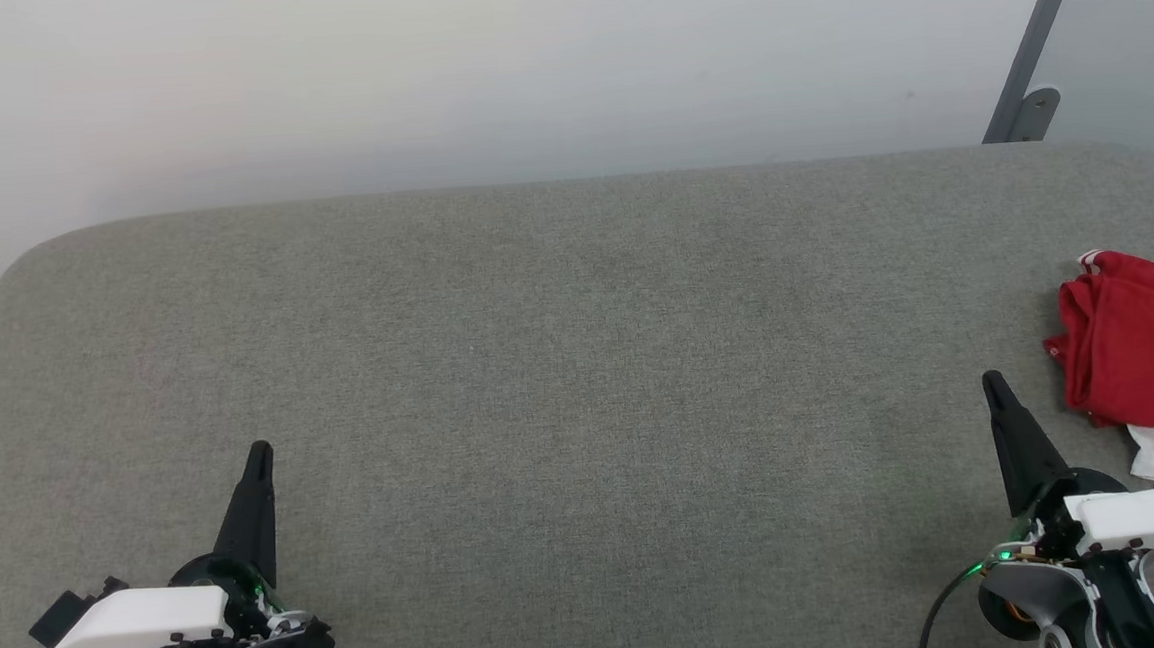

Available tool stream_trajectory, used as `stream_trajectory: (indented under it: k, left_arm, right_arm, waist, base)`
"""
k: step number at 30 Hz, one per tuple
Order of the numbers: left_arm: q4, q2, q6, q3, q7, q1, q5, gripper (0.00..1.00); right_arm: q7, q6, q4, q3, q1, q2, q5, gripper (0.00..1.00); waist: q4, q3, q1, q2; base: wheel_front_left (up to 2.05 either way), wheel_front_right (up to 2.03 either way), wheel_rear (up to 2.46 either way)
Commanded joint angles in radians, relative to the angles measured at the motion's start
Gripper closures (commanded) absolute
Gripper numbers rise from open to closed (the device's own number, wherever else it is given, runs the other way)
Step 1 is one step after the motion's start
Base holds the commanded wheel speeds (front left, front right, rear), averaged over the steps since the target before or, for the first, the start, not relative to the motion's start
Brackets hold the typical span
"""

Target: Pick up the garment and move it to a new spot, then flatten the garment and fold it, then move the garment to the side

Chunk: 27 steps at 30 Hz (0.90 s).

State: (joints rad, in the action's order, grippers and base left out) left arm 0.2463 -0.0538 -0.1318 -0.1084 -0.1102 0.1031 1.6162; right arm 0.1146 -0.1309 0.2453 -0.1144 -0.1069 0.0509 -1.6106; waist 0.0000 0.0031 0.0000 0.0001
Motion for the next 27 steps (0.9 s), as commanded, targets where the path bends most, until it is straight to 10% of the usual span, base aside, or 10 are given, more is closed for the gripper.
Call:
stream_trajectory:
  k: [1,27]
  left_arm:
    - [0.0,0.002,0.002,-0.002,-0.004,0.012,0.001,1.0]
    - [0.0,0.003,0.002,-0.004,-0.006,0.012,-0.002,1.0]
  right_arm:
    - [0.002,0.0,0.002,0.0,-0.005,-0.001,-0.004,1.0]
    - [0.001,0.0,0.002,0.001,-0.005,-0.001,-0.004,1.0]
  waist:
    - [0.0,0.0,0.0,-0.0001]
    - [0.0,0.0,0.0,-0.0001]
  base:
    - [0.0,0.0,0.0]
    - [0.0,0.0,0.0]
